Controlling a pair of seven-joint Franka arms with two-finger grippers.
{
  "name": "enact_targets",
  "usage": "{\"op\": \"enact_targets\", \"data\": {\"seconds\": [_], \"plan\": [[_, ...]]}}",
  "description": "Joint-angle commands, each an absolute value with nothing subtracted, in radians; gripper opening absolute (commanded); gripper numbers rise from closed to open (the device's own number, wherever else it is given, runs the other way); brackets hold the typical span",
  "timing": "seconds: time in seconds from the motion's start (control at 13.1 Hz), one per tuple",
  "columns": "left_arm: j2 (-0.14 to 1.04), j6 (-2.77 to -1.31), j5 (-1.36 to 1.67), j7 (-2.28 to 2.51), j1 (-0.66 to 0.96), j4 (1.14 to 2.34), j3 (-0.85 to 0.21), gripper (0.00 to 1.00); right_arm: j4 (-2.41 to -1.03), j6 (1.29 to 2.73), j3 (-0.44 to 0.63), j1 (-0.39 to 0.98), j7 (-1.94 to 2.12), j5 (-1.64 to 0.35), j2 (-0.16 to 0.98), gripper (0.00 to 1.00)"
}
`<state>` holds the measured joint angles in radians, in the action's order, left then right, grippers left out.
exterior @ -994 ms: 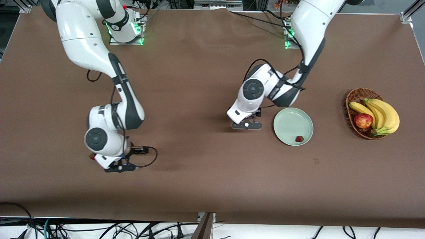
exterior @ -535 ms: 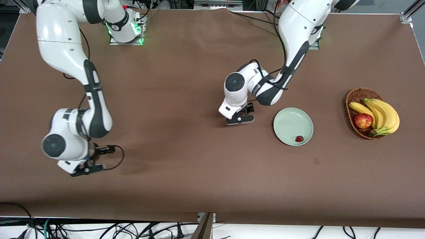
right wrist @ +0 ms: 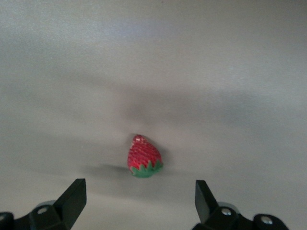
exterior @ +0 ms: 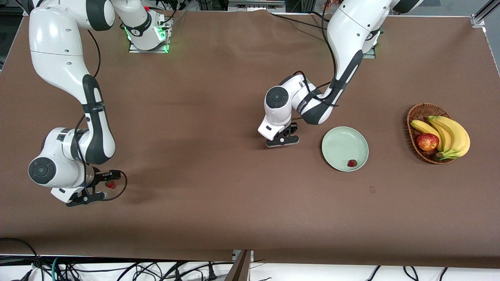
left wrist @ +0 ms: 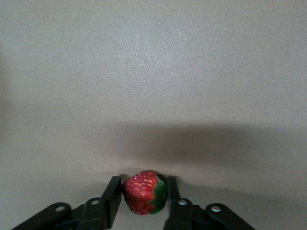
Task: Collect all strawberries into plate
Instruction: 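Drop the strawberry onto the plate while the right gripper grasps another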
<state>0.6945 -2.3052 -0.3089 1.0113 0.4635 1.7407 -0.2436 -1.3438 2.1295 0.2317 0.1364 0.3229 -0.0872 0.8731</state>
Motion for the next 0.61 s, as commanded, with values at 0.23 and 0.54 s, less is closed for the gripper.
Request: {"op": "enact_targets", "data": {"seconds": [0.23, 0.54], "plan": [[0.611, -2.171, -0.318, 0.857, 0.382, 1.717, -0.244, 0.14, -1.361, 2.203, 0.222, 0.133, 0.339, -0.104, 0.888, 0.98], [0.525, -2.053, -0.235, 0.503, 0.252, 1.707, -0.244, 0.14, -1.361, 2.203, 0.222, 0.132, 0.339, -0.104, 0.89, 0.64]]}}
